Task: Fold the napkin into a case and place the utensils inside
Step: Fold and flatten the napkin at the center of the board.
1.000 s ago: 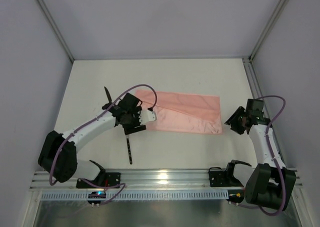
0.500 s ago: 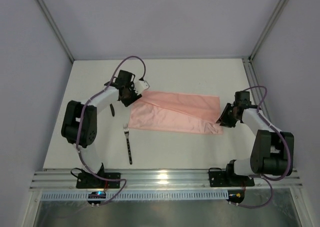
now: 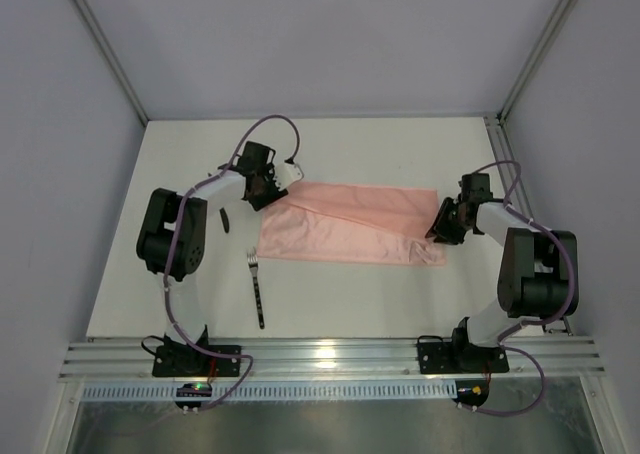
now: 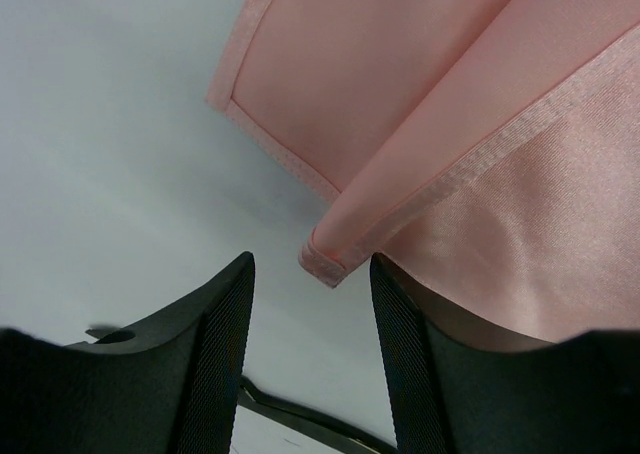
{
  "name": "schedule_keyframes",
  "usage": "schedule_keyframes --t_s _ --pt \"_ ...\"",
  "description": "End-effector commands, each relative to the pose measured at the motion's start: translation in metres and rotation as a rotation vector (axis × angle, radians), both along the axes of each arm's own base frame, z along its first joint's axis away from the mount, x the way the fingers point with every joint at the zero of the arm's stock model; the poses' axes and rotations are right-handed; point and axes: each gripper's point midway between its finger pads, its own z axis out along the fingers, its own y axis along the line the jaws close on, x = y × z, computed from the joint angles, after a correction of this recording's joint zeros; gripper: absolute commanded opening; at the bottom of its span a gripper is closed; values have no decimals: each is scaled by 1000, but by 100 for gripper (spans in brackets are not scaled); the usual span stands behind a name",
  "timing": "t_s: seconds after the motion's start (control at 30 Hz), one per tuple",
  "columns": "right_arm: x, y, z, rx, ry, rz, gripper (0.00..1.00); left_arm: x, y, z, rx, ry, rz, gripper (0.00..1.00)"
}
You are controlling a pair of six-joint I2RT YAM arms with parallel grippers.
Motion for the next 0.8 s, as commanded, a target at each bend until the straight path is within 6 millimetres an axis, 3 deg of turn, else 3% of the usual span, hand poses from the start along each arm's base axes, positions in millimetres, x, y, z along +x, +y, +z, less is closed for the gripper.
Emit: schedule_keyframes --t_s 0.0,0.13,0.27,0.37,0.5,0.77 --pt "26 -2 8 -19 -66 31 36 17 -12 11 -41 -45 -34 52" --pt "32 1 6 3 -70 37 35 14 -17 12 -64 -28 -48 47" --pt "32 3 5 12 -68 37 14 12 -18 12 -69 -16 -53 35" --pt "33 2 8 7 -80 32 4 12 -17 13 -70 -11 -52 19" --pt "37 1 17 0 -94 28 4 13 -15 12 -69 -6 -40 0" --pt "45 9 38 41 -160 47 4 12 -17 23 -99 -11 -24 0"
